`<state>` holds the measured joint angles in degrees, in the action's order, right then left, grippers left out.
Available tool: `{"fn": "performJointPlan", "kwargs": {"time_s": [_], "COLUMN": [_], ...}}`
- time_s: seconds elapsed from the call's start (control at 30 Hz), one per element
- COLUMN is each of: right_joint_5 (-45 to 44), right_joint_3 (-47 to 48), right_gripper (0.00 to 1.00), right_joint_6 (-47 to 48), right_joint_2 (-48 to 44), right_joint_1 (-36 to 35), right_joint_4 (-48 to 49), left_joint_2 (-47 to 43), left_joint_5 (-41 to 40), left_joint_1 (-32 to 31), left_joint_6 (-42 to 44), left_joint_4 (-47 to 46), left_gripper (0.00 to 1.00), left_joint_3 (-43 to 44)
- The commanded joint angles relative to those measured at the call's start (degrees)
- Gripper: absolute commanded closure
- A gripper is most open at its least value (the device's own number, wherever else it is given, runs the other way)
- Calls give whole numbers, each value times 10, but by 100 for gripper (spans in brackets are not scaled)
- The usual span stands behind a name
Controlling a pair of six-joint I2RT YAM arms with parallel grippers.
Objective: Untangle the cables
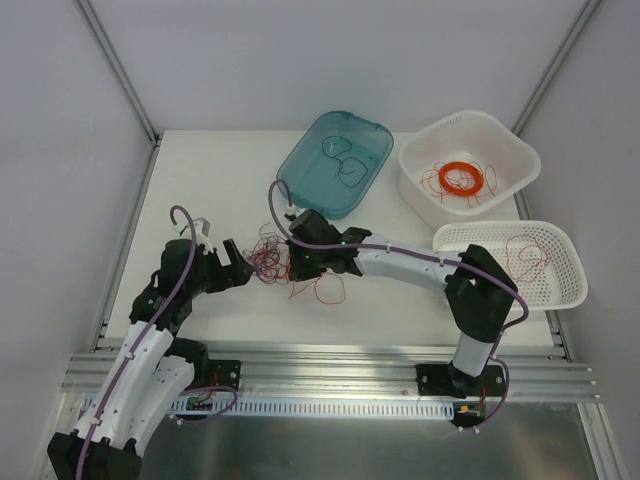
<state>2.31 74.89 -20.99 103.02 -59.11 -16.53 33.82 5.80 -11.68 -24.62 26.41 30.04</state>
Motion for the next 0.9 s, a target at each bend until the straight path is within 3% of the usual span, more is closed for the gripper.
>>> {"fn": "performJointPlan", "kwargs": {"time_s": [0.0, 0.27, 0.6, 0.87], "right_joint_5": [27, 69, 95, 110], "right_joint_3": [-4, 8, 17, 30], "right_gripper": [99, 99, 99, 99], "right_joint_6": [74, 110, 146, 176], "right_joint_2": [-47, -46, -38, -31], "right_joint_1": [13, 25, 40, 41], "right_joint_4": [-17, -20, -23, -42], "left_joint_2": [41, 174, 351, 458], "left_joint_5": [54, 39, -55, -55], "left_joint_1": [-6, -26, -98, -112], "left_joint_6": [-65, -150, -184, -199], "left_joint_4": [-70, -167, -179, -197], "left_gripper": [1, 1, 1, 1], "left_joint_3": [-6, -9, 55, 98]}}
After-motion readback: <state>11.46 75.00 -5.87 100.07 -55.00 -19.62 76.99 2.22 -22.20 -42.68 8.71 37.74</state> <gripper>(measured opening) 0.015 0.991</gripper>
